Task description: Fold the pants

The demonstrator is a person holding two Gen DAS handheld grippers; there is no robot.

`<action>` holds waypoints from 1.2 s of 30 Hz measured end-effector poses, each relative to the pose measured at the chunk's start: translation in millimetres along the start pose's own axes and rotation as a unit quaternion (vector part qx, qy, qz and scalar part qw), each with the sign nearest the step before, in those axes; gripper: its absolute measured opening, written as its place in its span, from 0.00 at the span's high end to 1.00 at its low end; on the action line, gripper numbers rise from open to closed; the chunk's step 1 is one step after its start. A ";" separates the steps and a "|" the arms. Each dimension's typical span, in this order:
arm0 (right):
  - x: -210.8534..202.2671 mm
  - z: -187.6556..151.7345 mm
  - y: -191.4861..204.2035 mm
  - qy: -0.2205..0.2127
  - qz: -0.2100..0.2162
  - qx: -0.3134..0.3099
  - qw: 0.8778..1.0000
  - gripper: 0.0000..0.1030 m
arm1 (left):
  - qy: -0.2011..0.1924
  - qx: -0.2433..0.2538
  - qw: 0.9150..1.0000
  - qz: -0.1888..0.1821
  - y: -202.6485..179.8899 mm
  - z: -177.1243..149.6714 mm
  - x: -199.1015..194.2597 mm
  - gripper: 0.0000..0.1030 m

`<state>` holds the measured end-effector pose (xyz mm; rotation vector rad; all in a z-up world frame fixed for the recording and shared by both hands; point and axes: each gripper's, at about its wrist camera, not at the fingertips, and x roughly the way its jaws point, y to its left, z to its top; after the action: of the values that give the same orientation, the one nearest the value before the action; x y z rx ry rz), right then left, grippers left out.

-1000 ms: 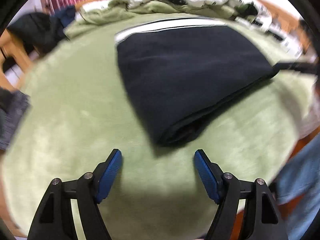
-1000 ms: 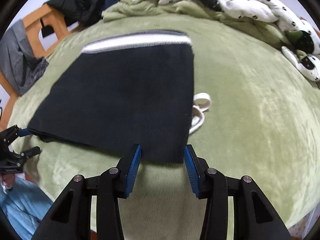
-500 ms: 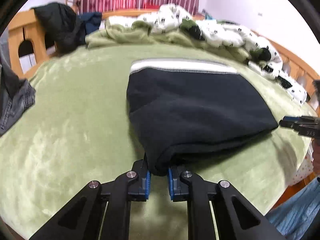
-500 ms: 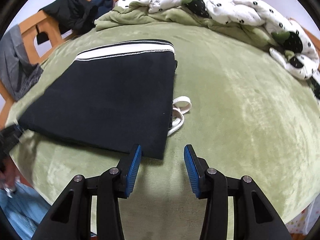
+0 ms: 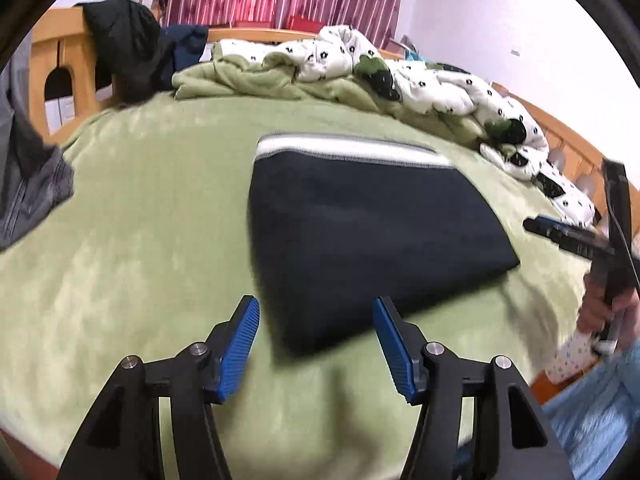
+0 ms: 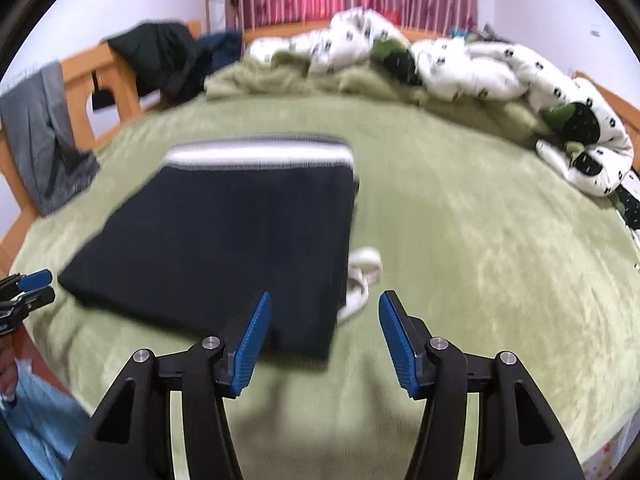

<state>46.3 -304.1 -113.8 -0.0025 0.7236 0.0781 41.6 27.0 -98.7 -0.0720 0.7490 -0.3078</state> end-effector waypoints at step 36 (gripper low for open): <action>42.0 -6.2 41.1 0.007 -0.052 -0.057 0.997 0.39 | 0.105 -0.096 0.990 -0.008 11.8 7.1 60.0 0.33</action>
<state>70.5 -260.4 -145.2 -0.1503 0.7320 0.0198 90.8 19.9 -135.0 -0.2304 0.9868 -0.2603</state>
